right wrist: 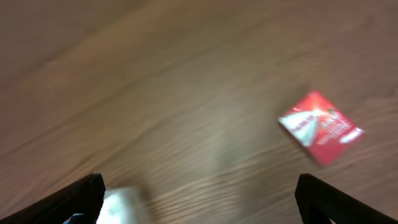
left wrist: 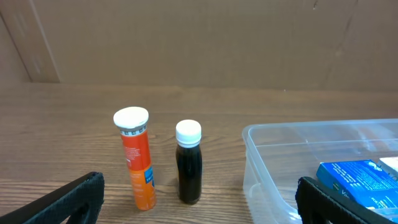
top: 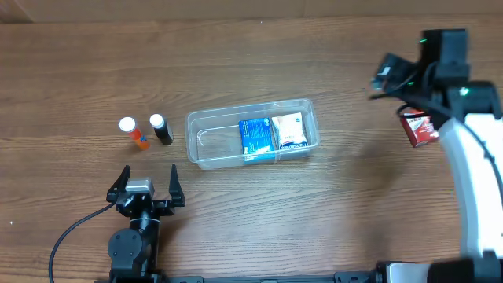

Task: Pack container
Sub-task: 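Move right gripper to the red-and-white box and grasp it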

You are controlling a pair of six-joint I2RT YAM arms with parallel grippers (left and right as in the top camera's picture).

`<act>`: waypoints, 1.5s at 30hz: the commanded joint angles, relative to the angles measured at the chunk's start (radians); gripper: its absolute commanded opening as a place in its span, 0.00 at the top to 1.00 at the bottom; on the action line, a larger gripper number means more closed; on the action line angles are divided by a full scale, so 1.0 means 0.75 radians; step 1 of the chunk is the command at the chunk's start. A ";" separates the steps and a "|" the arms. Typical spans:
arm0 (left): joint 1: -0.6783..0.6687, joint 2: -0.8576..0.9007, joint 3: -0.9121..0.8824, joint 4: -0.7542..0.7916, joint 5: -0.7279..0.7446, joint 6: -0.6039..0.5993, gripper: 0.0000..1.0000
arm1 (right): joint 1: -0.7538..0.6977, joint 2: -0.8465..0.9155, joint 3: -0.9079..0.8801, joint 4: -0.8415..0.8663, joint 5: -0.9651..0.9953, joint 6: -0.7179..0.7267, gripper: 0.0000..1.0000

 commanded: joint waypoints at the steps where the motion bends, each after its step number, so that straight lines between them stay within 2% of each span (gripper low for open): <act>1: 0.005 -0.010 -0.005 0.005 0.002 0.021 0.00 | -0.172 0.155 -0.013 0.024 -0.130 -0.081 0.00; 3: 0.005 -0.010 -0.005 0.005 0.001 0.021 0.00 | -0.242 0.242 -0.013 0.063 -0.149 -0.175 0.00; 6: 0.005 -0.010 -0.005 0.005 0.001 0.021 0.00 | -0.307 0.372 -0.013 0.145 -0.214 -0.548 0.00; 7: 0.005 -0.010 -0.005 0.005 0.002 0.021 0.00 | -0.316 0.396 -0.013 0.164 -0.199 -0.610 0.00; 11: 0.005 -0.011 -0.005 0.005 0.001 0.021 0.00 | -0.360 0.431 -0.013 0.279 -0.185 -0.812 0.00; 18: 0.005 -0.010 -0.005 0.005 0.002 0.021 0.00 | -0.393 0.445 -0.013 0.256 -0.186 -1.071 0.00; 24: 0.005 -0.010 -0.005 0.005 0.001 0.021 0.00 | -0.399 0.468 -0.013 0.274 -0.173 -1.115 0.00; 31: 0.005 -0.010 -0.005 0.005 0.001 0.021 0.00 | -0.412 0.638 -0.013 0.263 -0.061 -1.116 0.00; 45: 0.005 -0.010 -0.005 0.005 0.001 0.021 0.00 | -0.484 0.744 -0.013 0.248 -0.097 -1.116 0.00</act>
